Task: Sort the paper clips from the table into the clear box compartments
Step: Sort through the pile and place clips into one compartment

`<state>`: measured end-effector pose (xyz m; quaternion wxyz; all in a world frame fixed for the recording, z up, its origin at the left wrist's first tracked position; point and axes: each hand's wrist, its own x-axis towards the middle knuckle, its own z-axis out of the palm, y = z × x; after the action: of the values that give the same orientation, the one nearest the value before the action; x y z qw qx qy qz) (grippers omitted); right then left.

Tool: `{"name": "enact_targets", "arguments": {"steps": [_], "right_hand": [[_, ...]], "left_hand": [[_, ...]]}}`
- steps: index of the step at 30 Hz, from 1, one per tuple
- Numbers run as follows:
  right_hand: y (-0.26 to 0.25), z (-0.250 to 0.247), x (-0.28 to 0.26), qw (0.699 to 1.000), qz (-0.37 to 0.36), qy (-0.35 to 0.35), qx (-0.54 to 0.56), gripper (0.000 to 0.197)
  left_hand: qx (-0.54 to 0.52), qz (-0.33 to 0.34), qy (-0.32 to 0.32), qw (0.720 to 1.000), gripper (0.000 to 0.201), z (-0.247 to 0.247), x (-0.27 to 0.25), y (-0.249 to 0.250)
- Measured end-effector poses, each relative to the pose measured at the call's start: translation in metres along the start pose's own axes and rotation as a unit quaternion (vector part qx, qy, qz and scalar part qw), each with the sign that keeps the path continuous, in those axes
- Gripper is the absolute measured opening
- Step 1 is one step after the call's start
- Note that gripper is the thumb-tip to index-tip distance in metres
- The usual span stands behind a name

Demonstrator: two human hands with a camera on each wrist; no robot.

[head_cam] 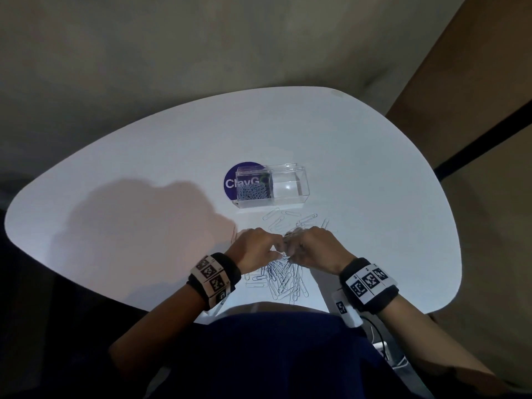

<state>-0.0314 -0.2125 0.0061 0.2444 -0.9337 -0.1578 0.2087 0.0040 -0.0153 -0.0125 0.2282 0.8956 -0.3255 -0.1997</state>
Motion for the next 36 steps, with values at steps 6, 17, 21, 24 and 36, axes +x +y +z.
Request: {"name": "enact_targets", "arguments": {"steps": [6,17,21,24,36], "right_hand": [[0.009,-0.015,-0.006,1.000,0.018,0.020,0.007,0.005],[0.031,-0.018,-0.006,0.973,0.092,0.050,0.207,0.022],[0.033,-0.015,-0.003,0.959,0.103,0.066,0.255,0.017],[0.031,-0.016,-0.005,0.946,0.103,0.066,0.299,0.008],[0.031,-0.014,-0.008,0.912,0.107,0.084,0.388,0.007]], "left_hand": [[0.004,0.004,0.011,1.000,0.015,0.001,0.001,-0.008],[-0.417,-0.182,-0.018,0.890,0.022,-0.018,-0.008,-0.015],[-0.490,-0.226,-0.066,0.839,0.024,-0.025,-0.008,-0.013],[-0.486,-0.228,-0.069,0.841,0.021,-0.026,-0.008,-0.014],[-0.497,-0.184,-0.090,0.843,0.014,-0.022,-0.012,-0.011]]}}
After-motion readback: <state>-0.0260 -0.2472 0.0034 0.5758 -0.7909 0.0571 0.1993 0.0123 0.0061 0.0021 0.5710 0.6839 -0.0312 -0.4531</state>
